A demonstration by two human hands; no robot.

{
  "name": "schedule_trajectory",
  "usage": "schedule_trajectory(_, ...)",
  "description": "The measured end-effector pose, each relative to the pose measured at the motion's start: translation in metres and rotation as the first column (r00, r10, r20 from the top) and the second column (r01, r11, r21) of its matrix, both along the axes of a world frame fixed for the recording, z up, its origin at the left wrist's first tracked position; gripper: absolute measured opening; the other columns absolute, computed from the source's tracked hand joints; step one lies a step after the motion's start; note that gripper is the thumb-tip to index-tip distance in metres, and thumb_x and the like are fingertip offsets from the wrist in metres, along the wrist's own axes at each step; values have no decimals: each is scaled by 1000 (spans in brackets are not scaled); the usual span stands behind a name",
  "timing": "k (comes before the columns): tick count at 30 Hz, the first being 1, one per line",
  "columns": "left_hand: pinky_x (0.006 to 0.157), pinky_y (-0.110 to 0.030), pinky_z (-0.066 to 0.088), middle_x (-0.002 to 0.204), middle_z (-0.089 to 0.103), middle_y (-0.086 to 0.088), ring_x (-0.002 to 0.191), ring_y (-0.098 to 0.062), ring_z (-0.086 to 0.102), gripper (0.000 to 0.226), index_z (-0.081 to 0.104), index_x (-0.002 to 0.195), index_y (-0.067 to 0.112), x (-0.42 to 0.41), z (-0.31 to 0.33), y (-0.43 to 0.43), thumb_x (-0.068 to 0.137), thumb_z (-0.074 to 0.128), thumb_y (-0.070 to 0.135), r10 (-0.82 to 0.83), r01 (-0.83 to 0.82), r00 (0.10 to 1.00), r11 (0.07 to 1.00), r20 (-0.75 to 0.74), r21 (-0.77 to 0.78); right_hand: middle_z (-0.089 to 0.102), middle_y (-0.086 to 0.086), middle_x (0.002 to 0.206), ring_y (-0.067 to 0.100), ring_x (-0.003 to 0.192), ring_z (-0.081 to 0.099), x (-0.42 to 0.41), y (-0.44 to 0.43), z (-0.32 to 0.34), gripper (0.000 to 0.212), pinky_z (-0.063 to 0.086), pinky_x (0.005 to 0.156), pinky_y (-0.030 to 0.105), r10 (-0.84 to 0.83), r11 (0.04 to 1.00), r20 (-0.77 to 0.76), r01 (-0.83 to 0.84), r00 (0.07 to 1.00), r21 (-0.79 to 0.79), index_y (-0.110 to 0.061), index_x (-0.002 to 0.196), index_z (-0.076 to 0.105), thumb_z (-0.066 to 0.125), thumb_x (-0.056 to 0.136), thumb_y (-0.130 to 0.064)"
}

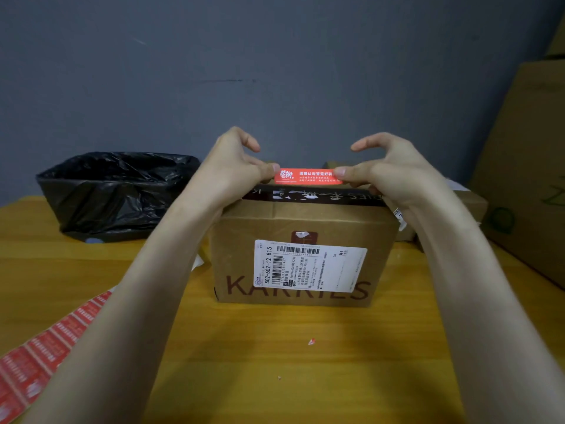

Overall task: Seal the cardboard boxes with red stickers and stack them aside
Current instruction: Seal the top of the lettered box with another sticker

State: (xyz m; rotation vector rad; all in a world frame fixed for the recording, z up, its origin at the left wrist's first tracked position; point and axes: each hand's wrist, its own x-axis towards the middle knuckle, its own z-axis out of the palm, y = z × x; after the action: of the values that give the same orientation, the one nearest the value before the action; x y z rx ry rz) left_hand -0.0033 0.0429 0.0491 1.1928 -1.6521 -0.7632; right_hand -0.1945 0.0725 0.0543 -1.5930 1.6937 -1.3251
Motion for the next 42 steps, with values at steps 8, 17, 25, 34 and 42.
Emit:
schedule_trajectory(8,80,-35,44,85,62,-1,93,-22,59,29,33,77,27,-5,-10,-9,89,59,22,69,-51,977,995,203,-91,55,3,102,13,82,53,8,-10,-8,22,41,63,25,-30,1000,-96,31,995,5,-22,101,46,64,86,-22)
schedule_trajectory(17,59,-26,34,76,52,6,88,-18,47,19,38,96,16,-7,-14,-11,88,56,17,137,-89,946,981,293,-171,59,3,109,22,109,54,13,-15,-13,21,43,95,40,-81,997,-268,82,960,-7,-22,97,43,61,86,-24)
schedule_trajectory(25,64,-29,33,86,55,2,90,-19,50,23,40,98,15,-7,-15,-12,86,59,19,142,-92,938,981,315,-170,59,4,114,22,110,54,14,-14,-13,27,44,95,39,-88,995,-282,94,955,10,-22,100,43,65,85,-27)
schedule_trajectory(34,54,-13,32,78,55,4,85,-17,49,24,40,95,13,-8,-16,-13,84,60,16,172,-105,930,971,325,-213,61,4,108,22,107,55,15,-14,-14,31,45,92,40,-119,993,-290,120,950,-13,-19,100,44,68,83,-26)
schedule_trajectory(42,54,-23,26,78,55,2,85,-19,48,22,39,92,14,-10,-18,-11,83,59,15,180,-106,925,967,333,-231,61,2,104,21,104,55,15,-16,-15,30,43,83,32,-133,991,-326,126,936,-41,-19,98,44,68,82,-24)
